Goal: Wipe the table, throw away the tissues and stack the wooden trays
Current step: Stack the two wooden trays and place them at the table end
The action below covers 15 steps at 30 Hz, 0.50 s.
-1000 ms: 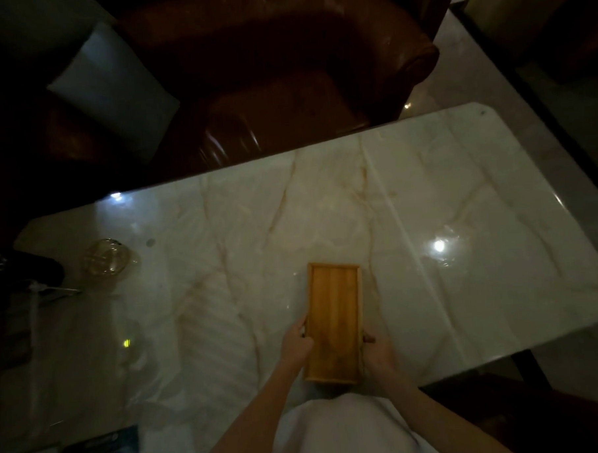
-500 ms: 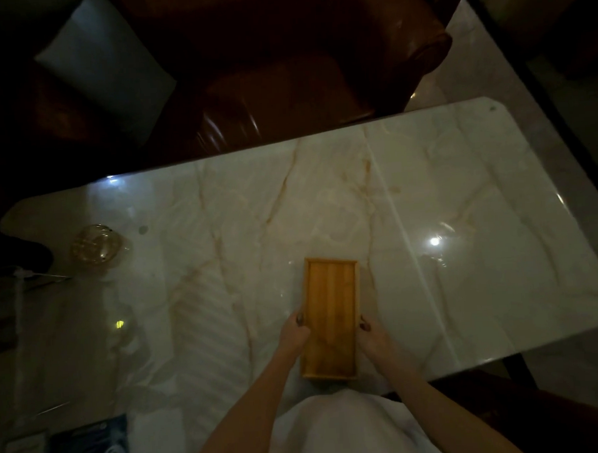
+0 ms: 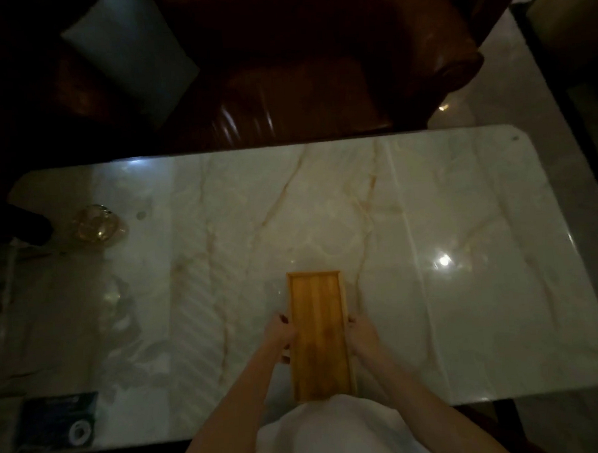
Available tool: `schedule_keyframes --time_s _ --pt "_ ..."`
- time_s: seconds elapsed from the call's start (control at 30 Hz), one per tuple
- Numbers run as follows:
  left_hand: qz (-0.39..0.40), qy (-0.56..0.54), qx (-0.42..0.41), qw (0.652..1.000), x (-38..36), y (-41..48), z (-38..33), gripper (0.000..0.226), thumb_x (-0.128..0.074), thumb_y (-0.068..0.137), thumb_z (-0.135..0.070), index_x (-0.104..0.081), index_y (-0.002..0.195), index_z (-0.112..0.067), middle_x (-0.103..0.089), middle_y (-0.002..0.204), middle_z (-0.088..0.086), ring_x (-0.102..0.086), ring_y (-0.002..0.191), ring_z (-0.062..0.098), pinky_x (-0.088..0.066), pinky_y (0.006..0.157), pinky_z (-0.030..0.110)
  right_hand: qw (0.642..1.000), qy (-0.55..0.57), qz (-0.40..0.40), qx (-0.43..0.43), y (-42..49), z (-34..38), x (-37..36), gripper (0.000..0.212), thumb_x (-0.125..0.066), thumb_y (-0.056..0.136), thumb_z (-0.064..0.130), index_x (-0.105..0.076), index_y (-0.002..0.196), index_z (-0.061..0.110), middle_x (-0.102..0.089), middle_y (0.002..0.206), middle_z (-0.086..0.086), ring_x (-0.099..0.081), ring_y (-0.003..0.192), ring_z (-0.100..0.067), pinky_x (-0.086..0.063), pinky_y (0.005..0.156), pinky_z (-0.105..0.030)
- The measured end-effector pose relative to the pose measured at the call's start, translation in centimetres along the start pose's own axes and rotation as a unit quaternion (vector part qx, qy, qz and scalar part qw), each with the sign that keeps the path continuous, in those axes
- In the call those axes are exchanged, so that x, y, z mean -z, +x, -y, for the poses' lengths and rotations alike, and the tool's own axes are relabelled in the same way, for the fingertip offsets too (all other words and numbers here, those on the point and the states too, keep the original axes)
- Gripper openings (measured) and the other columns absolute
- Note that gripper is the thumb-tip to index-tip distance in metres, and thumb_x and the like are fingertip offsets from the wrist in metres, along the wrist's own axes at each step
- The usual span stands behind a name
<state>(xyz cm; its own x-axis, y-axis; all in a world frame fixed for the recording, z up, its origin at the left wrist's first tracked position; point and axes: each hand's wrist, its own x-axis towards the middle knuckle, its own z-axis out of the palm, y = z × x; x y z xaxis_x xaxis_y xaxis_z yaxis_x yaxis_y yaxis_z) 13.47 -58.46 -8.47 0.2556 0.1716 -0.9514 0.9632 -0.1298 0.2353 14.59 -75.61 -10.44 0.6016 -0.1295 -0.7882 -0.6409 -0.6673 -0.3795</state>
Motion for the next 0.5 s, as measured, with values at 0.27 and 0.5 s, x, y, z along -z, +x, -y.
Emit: schedule_keyframes --time_s 0.27,0.5 --pt "-0.095 -0.082 -0.260 0.957 -4.4 -3.2 -4.5 0.038 -0.051 0.074 0.010 -0.041 0.101 -0.015 -0.054 0.099 0.010 -0.057 0.097 0.028 -0.054 0.082 0.044 0.973 0.027 -0.121 0.193 1.2 2.3 8.7 0.029 -0.054 0.082 -0.006 -0.068 0.104 0.007 -0.070 0.098 -0.010 -0.066 0.095 -0.030 -0.051 0.078 -0.032" --pt "-0.106 -0.109 -0.455 0.877 -7.0 -3.8 -7.8 0.024 -0.035 0.073 0.013 -0.040 0.096 0.007 -0.042 0.083 0.012 -0.039 0.077 0.021 -0.035 0.066 0.036 0.943 0.070 -0.195 0.259 2.3 0.3 11.4 0.030 -0.057 0.086 -0.011 -0.064 0.114 -0.002 -0.065 0.113 -0.019 -0.062 0.108 -0.031 -0.041 0.089 -0.023"
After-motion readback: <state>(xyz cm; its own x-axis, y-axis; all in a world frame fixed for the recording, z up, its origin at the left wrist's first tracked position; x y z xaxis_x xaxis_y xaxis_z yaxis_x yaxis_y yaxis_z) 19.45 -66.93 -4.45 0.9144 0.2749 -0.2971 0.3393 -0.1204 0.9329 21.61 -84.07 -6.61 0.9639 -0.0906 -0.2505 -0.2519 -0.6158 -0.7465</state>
